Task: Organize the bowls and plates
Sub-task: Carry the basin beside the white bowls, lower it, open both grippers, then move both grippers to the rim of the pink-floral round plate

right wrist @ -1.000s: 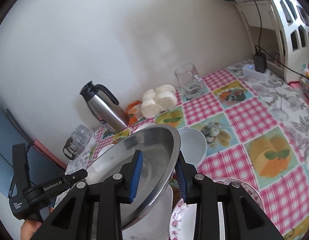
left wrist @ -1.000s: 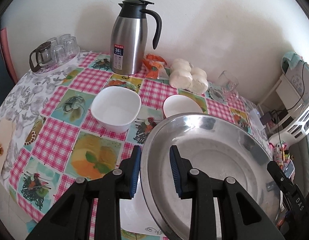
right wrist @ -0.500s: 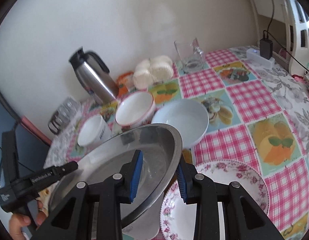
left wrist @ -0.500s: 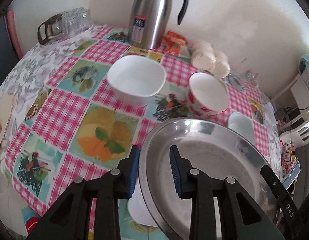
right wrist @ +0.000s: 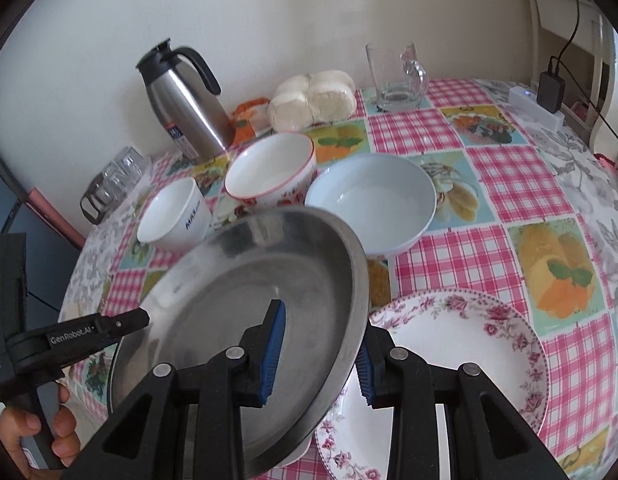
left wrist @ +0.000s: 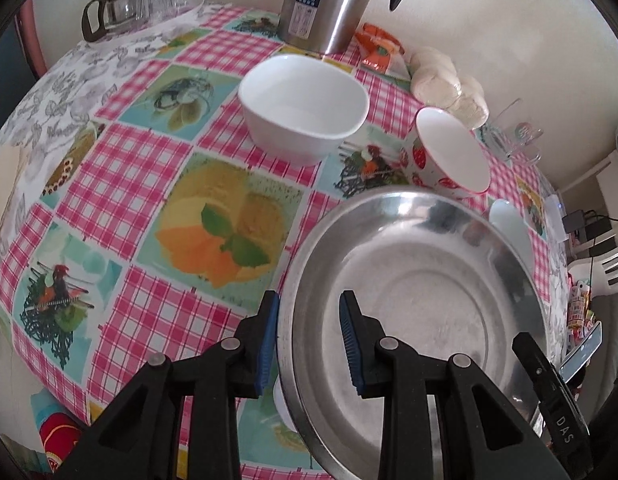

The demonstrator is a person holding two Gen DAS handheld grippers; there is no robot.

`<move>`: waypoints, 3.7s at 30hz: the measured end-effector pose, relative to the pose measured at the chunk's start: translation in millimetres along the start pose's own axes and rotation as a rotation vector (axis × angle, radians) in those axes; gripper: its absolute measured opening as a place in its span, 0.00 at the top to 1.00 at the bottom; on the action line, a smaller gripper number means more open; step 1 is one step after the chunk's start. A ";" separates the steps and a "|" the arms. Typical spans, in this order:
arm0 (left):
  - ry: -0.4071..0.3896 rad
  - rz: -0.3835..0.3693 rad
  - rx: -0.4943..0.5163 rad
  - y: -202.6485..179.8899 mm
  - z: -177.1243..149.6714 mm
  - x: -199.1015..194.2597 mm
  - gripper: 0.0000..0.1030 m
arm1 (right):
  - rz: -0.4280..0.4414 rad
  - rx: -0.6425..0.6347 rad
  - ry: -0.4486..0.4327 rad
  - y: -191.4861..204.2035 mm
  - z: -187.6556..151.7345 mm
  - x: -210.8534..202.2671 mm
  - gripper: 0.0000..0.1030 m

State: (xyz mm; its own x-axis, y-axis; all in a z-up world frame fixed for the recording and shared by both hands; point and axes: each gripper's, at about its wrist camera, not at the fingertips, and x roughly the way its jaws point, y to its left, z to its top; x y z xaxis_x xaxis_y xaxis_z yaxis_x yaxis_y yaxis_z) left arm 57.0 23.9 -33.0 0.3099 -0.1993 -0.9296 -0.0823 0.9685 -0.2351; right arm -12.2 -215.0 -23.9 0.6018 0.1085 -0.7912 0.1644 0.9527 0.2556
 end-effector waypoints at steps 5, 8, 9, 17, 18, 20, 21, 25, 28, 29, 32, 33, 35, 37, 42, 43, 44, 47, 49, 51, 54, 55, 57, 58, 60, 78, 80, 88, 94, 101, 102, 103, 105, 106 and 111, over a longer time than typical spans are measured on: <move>0.025 0.015 -0.013 3.6 -1.2 6.0 0.70 | -0.031 -0.017 0.058 1.0 -6.4 14.1 0.66; 0.029 0.027 -0.020 6.0 -1.5 6.8 0.70 | -0.041 -0.032 0.085 2.2 -9.0 19.7 0.66; 0.031 0.031 -0.022 6.6 -1.7 6.8 0.70 | -0.043 -0.036 0.092 2.8 -9.8 21.3 0.66; 0.042 0.043 -0.036 11.0 -4.4 6.8 0.70 | -0.075 -0.078 0.154 8.3 -20.3 31.5 0.65; 0.043 0.042 -0.039 11.7 -4.5 6.9 0.70 | -0.077 -0.082 0.160 8.9 -21.6 32.1 0.65; 0.050 0.043 -0.046 13.3 -5.0 8.2 0.70 | -0.084 -0.089 0.169 10.5 -23.3 32.9 0.65; 0.055 0.046 -0.049 14.2 -5.0 9.2 0.70 | -0.088 -0.093 0.176 11.3 -24.3 33.8 0.65; 0.060 0.050 -0.051 14.6 -4.7 10.4 0.70 | -0.102 -0.106 0.204 12.7 -28.2 38.0 0.65; 0.060 0.047 -0.055 14.2 -5.4 10.5 0.70 | -0.106 -0.110 0.213 13.0 -29.1 39.0 0.65; 0.060 0.047 -0.056 14.2 -5.6 10.7 0.70 | -0.107 -0.111 0.215 13.7 -29.3 39.1 0.65; 0.059 0.042 -0.062 15.1 -5.5 11.5 0.68 | -0.105 -0.115 0.219 15.1 -29.3 39.3 0.64; 0.059 0.038 -0.066 15.5 -5.0 11.8 0.67 | -0.107 -0.117 0.220 15.4 -28.8 39.6 0.64; 0.063 0.029 -0.075 17.2 -4.5 11.9 0.67 | -0.104 -0.112 0.220 14.8 -28.0 39.3 0.64; 0.066 0.021 -0.083 17.9 -4.1 12.1 0.66 | -0.095 -0.099 0.218 12.9 -27.3 39.1 0.64; 0.078 -0.023 -0.089 16.2 -2.9 11.2 0.53 | -0.113 -0.105 0.179 15.3 -25.4 30.9 0.46; 0.074 -0.027 -0.086 15.4 -2.4 10.1 0.52 | -0.118 -0.109 0.166 16.5 -24.8 28.9 0.43; 0.071 -0.026 -0.085 14.7 -1.8 9.2 0.51 | -0.120 -0.111 0.155 17.2 -24.1 26.9 0.43; 0.051 -0.016 -0.086 16.1 0.4 4.2 0.46 | -0.131 -0.109 0.131 17.3 -22.9 22.9 0.42; 0.041 -0.007 -0.094 18.1 2.1 1.3 0.42 | -0.151 -0.110 0.110 16.8 -21.3 20.1 0.37; 0.034 0.005 -0.096 19.0 4.3 -0.7 0.38 | -0.158 -0.097 0.088 15.1 -18.4 17.8 0.31; 0.024 0.011 -0.079 18.1 6.2 -2.3 0.34 | -0.159 -0.075 0.053 13.0 -14.1 13.8 0.22; 0.021 0.012 -0.074 18.9 6.4 -3.4 0.32 | -0.162 -0.069 0.042 12.4 -13.4 12.5 0.20; 0.005 0.027 -0.062 17.6 6.0 -4.6 0.31 | -0.168 -0.062 0.034 11.6 -13.2 11.3 0.18; -0.003 0.034 -0.056 17.0 6.3 -5.0 0.31 | -0.168 -0.063 0.030 11.4 -13.2 10.7 0.17; -0.034 0.058 -0.035 15.1 7.0 -8.5 0.27 | -0.166 -0.069 0.018 12.8 -12.5 9.3 0.15; -0.261 0.066 0.113 -14.6 5.4 -36.9 0.03 | -0.198 -0.180 -0.105 25.7 -12.4 -5.5 0.00; -0.265 0.044 0.125 -19.3 4.7 -39.1 0.03 | -0.194 -0.177 -0.103 24.8 -11.8 -6.7 0.00; -0.387 -0.016 0.233 -56.0 -7.2 -67.7 0.03 | -0.190 -0.109 -0.176 0.4 -4.4 -29.6 0.00; -0.369 -0.067 0.284 -86.5 -23.2 -69.3 0.03 | -0.246 -0.028 -0.240 -35.4 -2.7 -52.8 0.00; -0.326 -0.209 0.398 -130.2 -59.4 -66.3 0.03 | -0.245 0.167 -0.243 -96.6 -9.9 -71.1 0.00; -0.318 -0.228 0.416 -136.8 -64.9 -65.5 0.03 | -0.245 0.187 -0.241 -103.1 -12.0 -72.2 0.00; -0.302 -0.246 0.441 -146.1 -72.5 -63.9 0.03 | -0.250 0.213 -0.236 -111.4 -14.4 -73.3 0.00; -0.278 -0.261 0.467 -156.5 -80.3 -60.6 0.03 | -0.263 0.248 -0.219 -125.3 -18.7 -73.6 0.00; -0.260 -0.272 0.481 -163.3 -86.0 -57.5 0.03 | -0.267 0.261 -0.209 -130.9 -20.3 -73.6 0.00; -0.183 -0.307 0.524 -184.9 -109.8 -42.0 0.03 | -0.276 0.301 -0.127 -154.5 -32.2 -64.3 0.00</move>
State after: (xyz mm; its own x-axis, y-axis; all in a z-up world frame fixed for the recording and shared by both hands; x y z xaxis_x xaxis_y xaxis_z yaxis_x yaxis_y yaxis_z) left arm -44.8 -163.2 18.3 0.4063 -0.4953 -0.7678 0.4962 0.8252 -0.2698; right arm -101.4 -360.0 -30.4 0.5918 -0.1925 -0.7828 0.5420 0.8138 0.2096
